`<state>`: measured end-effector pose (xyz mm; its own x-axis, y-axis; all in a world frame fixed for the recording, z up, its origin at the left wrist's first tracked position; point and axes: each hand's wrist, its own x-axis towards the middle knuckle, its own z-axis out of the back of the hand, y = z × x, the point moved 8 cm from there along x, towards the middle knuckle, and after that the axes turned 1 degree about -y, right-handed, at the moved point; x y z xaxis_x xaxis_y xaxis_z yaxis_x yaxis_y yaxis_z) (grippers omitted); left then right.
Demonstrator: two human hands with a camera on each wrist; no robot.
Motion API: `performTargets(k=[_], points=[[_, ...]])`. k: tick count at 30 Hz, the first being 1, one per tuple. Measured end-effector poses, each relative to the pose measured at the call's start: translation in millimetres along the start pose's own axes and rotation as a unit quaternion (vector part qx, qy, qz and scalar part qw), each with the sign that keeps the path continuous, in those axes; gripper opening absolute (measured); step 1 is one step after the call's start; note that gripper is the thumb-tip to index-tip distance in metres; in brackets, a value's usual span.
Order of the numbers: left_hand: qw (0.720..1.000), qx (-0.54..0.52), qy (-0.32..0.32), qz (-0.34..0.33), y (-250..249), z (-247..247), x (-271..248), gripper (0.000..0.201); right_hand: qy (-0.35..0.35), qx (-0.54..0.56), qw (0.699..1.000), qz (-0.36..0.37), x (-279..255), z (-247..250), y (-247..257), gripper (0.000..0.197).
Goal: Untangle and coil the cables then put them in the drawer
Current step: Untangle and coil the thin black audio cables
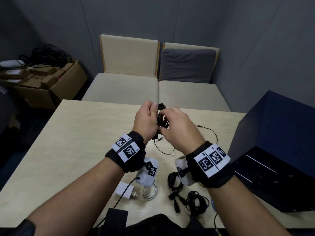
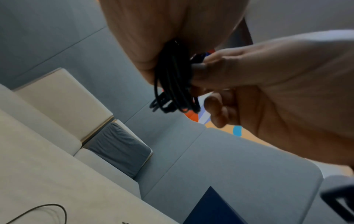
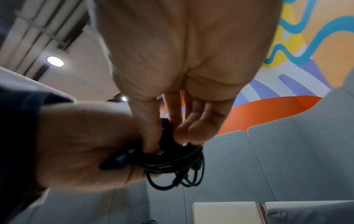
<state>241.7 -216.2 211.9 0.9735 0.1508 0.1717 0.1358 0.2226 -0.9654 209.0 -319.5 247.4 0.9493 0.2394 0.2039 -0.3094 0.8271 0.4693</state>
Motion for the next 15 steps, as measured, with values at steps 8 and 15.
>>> performTargets(k=[8,15], points=[[1.0,0.002,0.008,0.005,2.9,0.3,-3.2,0.03,-0.019,0.008,0.999,0.034,4.1,-12.5,5.7,0.008],[0.994,0.005,-0.094,0.054,27.3,30.1,12.5,0.033,-0.1,0.266,0.957,0.066,-14.6,1.8,7.9,0.016]])
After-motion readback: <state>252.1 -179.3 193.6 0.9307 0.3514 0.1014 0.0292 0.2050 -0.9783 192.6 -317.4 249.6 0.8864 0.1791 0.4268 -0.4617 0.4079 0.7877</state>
